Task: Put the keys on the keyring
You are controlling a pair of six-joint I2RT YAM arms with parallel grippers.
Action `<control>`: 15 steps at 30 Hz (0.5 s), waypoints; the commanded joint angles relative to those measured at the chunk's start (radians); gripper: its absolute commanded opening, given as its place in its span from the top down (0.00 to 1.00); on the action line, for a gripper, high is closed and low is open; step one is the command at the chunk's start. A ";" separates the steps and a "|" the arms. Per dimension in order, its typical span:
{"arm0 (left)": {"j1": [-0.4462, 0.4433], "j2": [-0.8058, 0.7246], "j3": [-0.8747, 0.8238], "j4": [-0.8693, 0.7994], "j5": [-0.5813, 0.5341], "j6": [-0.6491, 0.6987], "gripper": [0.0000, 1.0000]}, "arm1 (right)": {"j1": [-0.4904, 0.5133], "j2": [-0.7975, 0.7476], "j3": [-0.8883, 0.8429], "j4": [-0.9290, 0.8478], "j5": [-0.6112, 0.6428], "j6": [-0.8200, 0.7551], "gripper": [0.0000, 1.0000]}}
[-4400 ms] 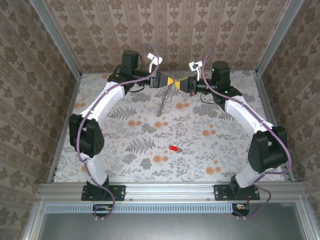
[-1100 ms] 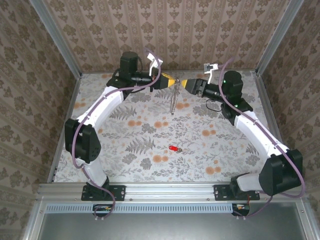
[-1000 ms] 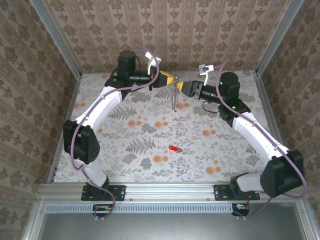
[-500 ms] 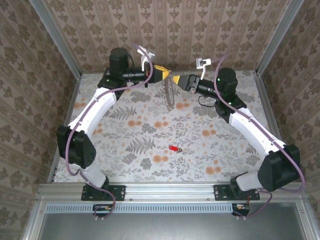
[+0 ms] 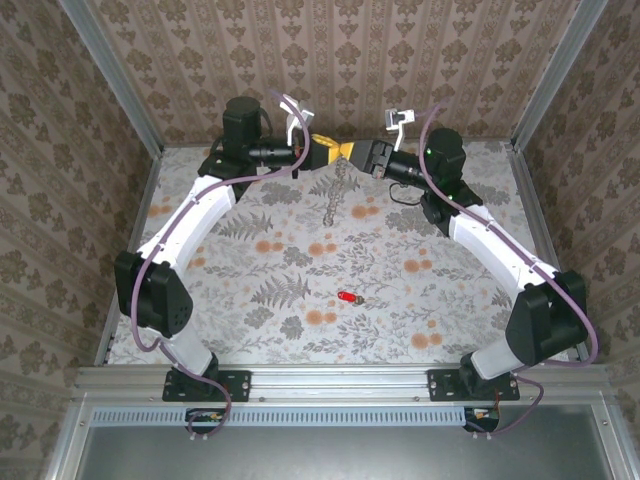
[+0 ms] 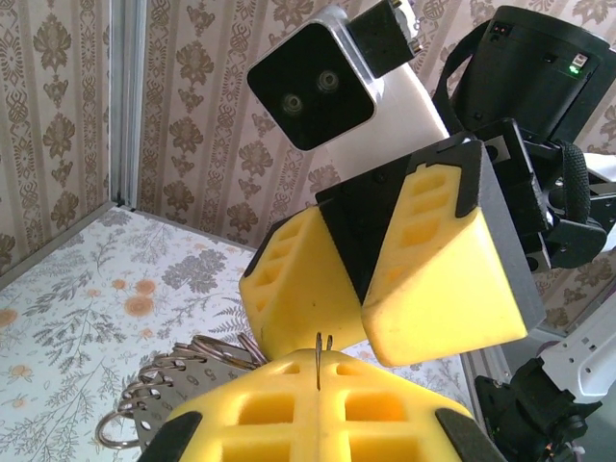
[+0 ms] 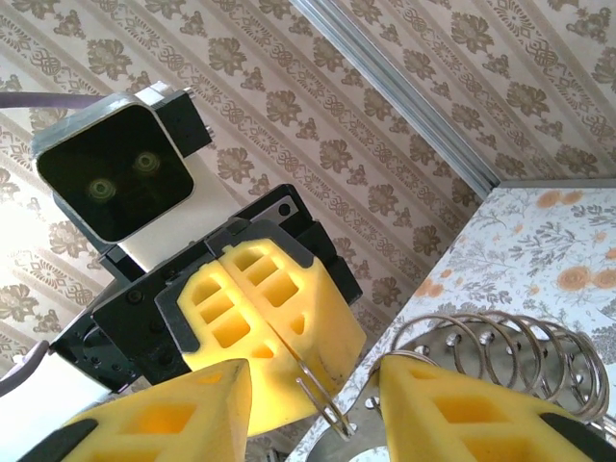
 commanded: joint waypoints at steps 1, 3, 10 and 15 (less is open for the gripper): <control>0.000 -0.036 0.025 0.010 0.023 0.031 1.00 | 0.004 -0.022 0.016 0.033 -0.034 -0.013 0.62; 0.000 -0.037 0.026 0.009 0.021 0.029 1.00 | 0.004 -0.030 0.006 0.023 -0.040 -0.025 0.63; 0.000 -0.036 0.029 0.012 0.019 0.023 1.00 | 0.003 -0.047 -0.014 -0.003 -0.059 -0.054 0.76; 0.000 -0.035 0.030 0.015 0.019 0.021 1.00 | 0.003 -0.040 -0.014 -0.010 -0.062 -0.060 0.80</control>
